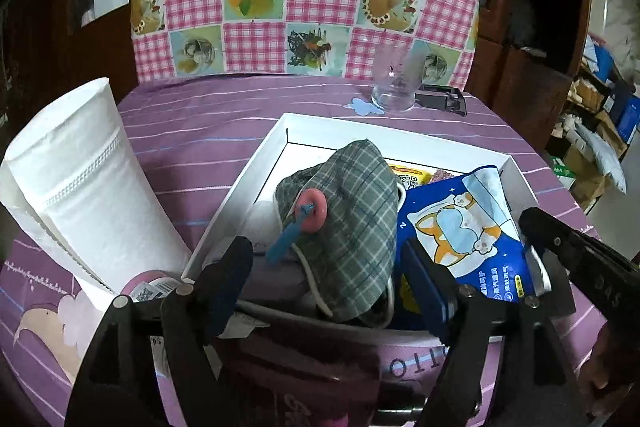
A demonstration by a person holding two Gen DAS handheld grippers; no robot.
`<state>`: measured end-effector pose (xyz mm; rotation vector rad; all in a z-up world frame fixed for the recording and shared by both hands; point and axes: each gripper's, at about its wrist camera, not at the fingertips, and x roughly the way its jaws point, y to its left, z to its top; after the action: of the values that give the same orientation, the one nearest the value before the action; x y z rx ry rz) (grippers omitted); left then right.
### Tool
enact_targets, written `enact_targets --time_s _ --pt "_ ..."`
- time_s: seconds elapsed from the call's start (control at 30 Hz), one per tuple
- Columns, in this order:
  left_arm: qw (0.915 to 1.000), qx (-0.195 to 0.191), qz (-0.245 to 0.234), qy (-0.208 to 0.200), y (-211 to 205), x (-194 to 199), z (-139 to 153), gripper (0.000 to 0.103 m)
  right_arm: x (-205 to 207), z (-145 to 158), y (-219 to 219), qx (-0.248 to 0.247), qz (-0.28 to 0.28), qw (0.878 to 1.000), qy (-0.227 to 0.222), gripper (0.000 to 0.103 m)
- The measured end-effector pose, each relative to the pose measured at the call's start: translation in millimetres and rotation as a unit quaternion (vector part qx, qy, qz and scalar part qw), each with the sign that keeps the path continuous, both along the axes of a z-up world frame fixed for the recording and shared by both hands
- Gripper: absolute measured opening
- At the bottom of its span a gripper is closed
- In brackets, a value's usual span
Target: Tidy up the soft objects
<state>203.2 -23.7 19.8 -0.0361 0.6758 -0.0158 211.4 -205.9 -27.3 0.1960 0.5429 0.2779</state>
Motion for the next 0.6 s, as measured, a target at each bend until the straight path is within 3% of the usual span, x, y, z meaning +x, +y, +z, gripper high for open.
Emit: enact_targets --time_s 0.1,0.17,0.2,0.23,0.33,0.43,0.6 --pt "0.9999 -0.011 -0.008 -0.008 2 -4 5 0.077 -7 4 3 -0.012 0.010 1.000 -0.012 0.014" --pt "0.9995 -0.021 -0.015 -0.017 3 -7 9 0.077 -11 7 -3 0.016 0.016 1.000 -0.021 0.033" --pt "0.9992 -0.025 -0.019 -0.023 4 -9 12 0.077 -14 10 -8 0.035 0.012 0.999 -0.032 0.052" --pt "0.9990 -0.028 -0.021 -0.026 4 -11 14 0.077 -17 12 -11 0.042 0.004 0.998 -0.042 0.065" --pt "0.9988 -0.030 -0.021 -0.032 4 -12 18 0.078 -25 19 -18 0.038 -0.032 0.996 -0.073 0.067" --pt "0.9984 -0.034 -0.027 -0.037 6 -15 25 0.078 -25 23 -22 0.029 -0.037 0.997 -0.064 0.067" --pt "0.9979 -0.044 -0.021 -0.043 19 -19 40 0.078 -17 20 -44 0.060 -0.042 0.997 0.014 0.067"
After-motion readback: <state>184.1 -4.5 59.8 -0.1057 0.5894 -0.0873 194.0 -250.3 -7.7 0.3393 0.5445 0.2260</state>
